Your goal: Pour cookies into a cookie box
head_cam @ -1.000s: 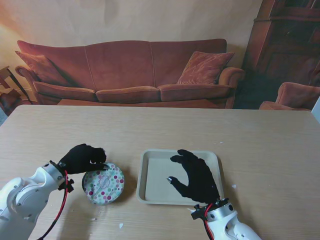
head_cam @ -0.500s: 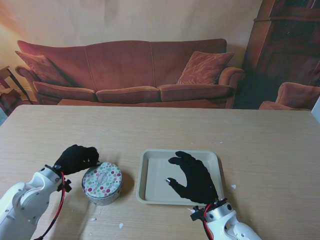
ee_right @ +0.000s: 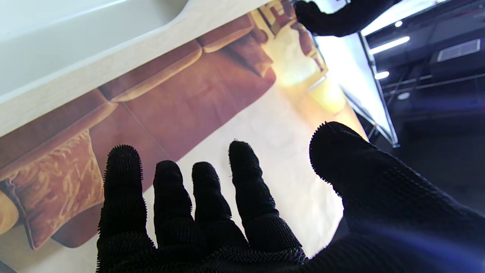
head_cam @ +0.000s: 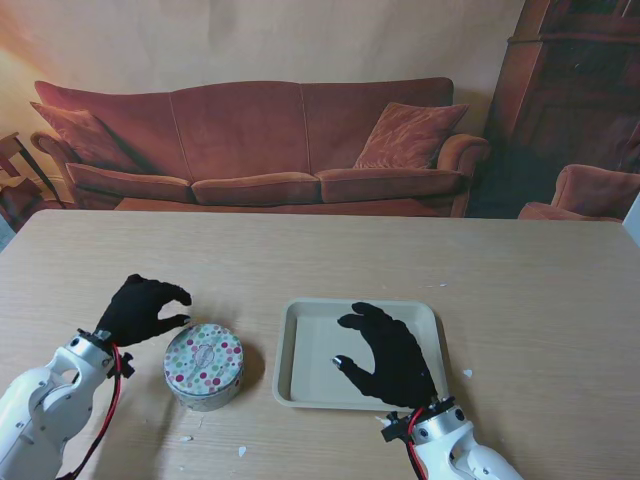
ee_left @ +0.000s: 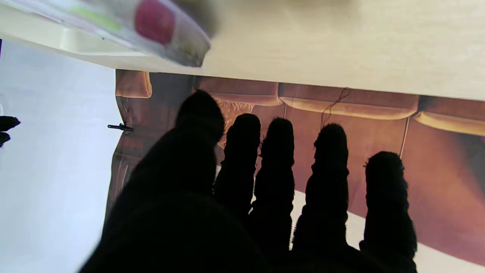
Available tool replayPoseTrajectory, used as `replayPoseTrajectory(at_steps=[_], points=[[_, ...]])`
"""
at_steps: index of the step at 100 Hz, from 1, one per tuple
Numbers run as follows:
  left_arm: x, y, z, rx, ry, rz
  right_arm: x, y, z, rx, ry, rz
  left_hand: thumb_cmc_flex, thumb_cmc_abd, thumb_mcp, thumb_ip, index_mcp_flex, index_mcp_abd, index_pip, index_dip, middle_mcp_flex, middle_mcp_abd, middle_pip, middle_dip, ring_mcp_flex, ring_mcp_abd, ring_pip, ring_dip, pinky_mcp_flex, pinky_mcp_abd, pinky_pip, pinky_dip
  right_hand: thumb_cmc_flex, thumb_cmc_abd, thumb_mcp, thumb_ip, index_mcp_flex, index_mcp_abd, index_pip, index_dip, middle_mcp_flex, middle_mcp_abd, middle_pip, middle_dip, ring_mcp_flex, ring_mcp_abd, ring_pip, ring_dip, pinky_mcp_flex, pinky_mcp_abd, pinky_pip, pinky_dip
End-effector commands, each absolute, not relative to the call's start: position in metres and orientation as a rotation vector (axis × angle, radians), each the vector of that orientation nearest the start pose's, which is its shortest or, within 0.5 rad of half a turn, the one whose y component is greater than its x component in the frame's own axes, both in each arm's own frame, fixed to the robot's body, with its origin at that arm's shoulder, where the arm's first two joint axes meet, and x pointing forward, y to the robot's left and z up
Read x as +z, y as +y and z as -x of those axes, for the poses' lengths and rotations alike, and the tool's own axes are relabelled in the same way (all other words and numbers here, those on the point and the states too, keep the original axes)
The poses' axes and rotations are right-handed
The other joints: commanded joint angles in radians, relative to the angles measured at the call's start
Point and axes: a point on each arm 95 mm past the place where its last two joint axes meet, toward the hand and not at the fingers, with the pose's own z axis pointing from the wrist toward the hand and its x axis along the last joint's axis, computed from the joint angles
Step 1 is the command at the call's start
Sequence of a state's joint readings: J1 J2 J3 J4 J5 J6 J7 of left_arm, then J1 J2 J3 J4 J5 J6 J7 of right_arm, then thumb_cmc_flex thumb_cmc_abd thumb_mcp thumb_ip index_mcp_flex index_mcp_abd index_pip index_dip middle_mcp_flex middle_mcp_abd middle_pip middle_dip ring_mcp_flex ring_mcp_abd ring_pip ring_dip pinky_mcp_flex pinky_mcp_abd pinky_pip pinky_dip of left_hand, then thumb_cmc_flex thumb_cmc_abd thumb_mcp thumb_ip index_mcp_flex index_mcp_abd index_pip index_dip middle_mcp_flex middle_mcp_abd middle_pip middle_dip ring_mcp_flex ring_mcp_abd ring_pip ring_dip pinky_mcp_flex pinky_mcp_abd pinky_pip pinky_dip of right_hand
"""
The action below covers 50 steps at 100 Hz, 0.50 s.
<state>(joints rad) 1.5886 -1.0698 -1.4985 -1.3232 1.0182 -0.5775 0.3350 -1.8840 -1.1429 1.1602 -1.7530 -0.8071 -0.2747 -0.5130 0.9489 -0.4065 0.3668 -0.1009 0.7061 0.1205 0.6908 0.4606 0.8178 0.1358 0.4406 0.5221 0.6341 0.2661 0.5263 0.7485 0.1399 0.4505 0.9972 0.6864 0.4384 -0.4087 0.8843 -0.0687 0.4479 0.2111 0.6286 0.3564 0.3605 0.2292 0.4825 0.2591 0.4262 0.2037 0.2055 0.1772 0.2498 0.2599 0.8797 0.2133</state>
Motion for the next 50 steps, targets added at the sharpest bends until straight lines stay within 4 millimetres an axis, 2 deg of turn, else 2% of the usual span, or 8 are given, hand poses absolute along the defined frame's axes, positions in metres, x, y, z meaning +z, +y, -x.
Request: replayPoseTrajectory(at_steps=[1, 10, 12, 23, 32, 40, 45, 50], points=[[-0.33, 0.121, -0.39, -1.779, 1.409, 1.0, -0.334, 0.057, -0.281, -2.822, -1.423, 1.666, -0.038, 0.082, -0.034, 0.007, -0.042, 0.031, -0.071, 0.014, -0.092, 0.03, -0.044, -0.061, -0.095, -0.011, -0.07, -0.049, -0.077, -0.011, -0.063, -0.028, 0.009, 0.03, -0.024, 0.041, -0.014, 0.001, -0.002, -0.006, -0.034, -0.006, -0.015, 0.0, 0.01, -0.011, 0.009, 0.006, 0.001, 0.006, 0.007, 0.009], [-0.321, 0.121, -0.381, -1.816, 1.426, 0.949, -0.334, 0.057, -0.281, -2.822, -1.424, 1.665, -0.088, 0.209, -0.111, 0.049, -0.069, 0.072, -0.216, -0.014, -0.202, 0.061, -0.123, -0.125, -0.231, -0.02, -0.188, -0.138, -0.18, -0.038, -0.18, -0.079, 0.009, 0.03, -0.024, 0.041, -0.014, 0.002, -0.002, -0.006, -0.033, -0.006, -0.015, 0.0, 0.011, -0.012, 0.009, 0.006, 0.002, 0.007, 0.007, 0.009], [-0.319, 0.121, -0.379, -1.823, 1.433, 0.942, -0.334, 0.057, -0.281, -2.822, -1.424, 1.665, -0.047, 0.246, -0.203, 0.06, -0.077, 0.08, -0.252, -0.019, -0.227, 0.066, -0.137, -0.145, -0.259, -0.025, -0.209, -0.17, -0.198, -0.047, -0.212, -0.085, 0.009, 0.03, -0.024, 0.041, -0.014, 0.001, -0.002, -0.006, -0.033, -0.006, -0.015, 0.0, 0.011, -0.012, 0.009, 0.006, 0.003, 0.006, 0.007, 0.009], [-0.313, 0.116, -0.364, -1.854, 1.485, 0.91, -0.334, 0.057, -0.281, -2.819, -1.426, 1.663, -0.025, 0.374, -0.373, 0.066, -0.12, 0.104, -0.41, -0.09, -0.322, 0.071, -0.228, -0.227, -0.376, -0.071, -0.346, -0.293, -0.239, -0.085, -0.427, -0.177, 0.011, 0.031, -0.025, 0.041, -0.014, 0.002, -0.002, -0.006, -0.034, -0.006, -0.015, 0.0, 0.01, -0.01, 0.008, 0.005, 0.002, 0.006, 0.006, 0.009], [-0.312, 0.11, -0.352, -1.873, 1.536, 0.91, -0.334, 0.057, -0.281, -2.819, -1.431, 1.66, -0.06, 0.439, -0.395, 0.065, -0.143, 0.105, -0.493, -0.122, -0.373, 0.066, -0.275, -0.274, -0.449, -0.115, -0.407, -0.36, -0.244, -0.116, -0.614, -0.23, 0.01, 0.032, -0.025, 0.041, -0.016, 0.002, -0.003, -0.007, -0.033, -0.004, -0.015, 0.0, 0.011, -0.012, 0.009, 0.006, 0.003, 0.006, 0.006, 0.009], [-0.315, 0.104, -0.345, -1.867, 1.591, 0.905, -0.334, 0.058, -0.281, -2.815, -1.429, 1.662, -0.1, 0.482, -0.403, 0.063, -0.195, 0.111, -0.548, -0.146, -0.431, 0.045, -0.301, -0.302, -0.508, -0.167, -0.441, -0.398, -0.255, -0.145, -0.732, -0.223, 0.009, 0.033, -0.027, 0.041, -0.015, 0.002, -0.002, -0.006, -0.034, -0.006, -0.016, 0.0, 0.01, -0.011, 0.008, 0.005, 0.002, 0.005, 0.005, 0.009], [-0.318, 0.099, -0.342, -1.863, 1.621, 0.92, -0.334, 0.057, -0.28, -2.816, -1.43, 1.661, -0.117, 0.495, -0.403, 0.063, -0.216, 0.109, -0.573, -0.163, -0.473, 0.032, -0.31, -0.33, -0.553, -0.199, -0.458, -0.435, -0.246, -0.171, -0.853, -0.175, 0.01, 0.033, -0.027, 0.041, -0.014, 0.002, -0.002, -0.006, -0.034, -0.006, -0.016, 0.0, 0.01, -0.012, 0.008, 0.005, 0.002, 0.007, 0.005, 0.009], [-0.323, 0.095, -0.339, -1.86, 1.651, 0.942, -0.334, 0.057, -0.28, -2.817, -1.43, 1.66, -0.133, 0.502, -0.403, 0.065, -0.256, 0.111, -0.602, -0.184, -0.534, 0.02, -0.315, -0.351, -0.59, -0.23, -0.492, -0.467, -0.231, -0.194, -0.91, -0.212, 0.009, 0.034, -0.027, 0.041, -0.014, 0.002, -0.003, -0.007, -0.033, -0.007, -0.015, 0.0, 0.011, -0.012, 0.008, 0.005, 0.002, 0.006, 0.005, 0.009]])
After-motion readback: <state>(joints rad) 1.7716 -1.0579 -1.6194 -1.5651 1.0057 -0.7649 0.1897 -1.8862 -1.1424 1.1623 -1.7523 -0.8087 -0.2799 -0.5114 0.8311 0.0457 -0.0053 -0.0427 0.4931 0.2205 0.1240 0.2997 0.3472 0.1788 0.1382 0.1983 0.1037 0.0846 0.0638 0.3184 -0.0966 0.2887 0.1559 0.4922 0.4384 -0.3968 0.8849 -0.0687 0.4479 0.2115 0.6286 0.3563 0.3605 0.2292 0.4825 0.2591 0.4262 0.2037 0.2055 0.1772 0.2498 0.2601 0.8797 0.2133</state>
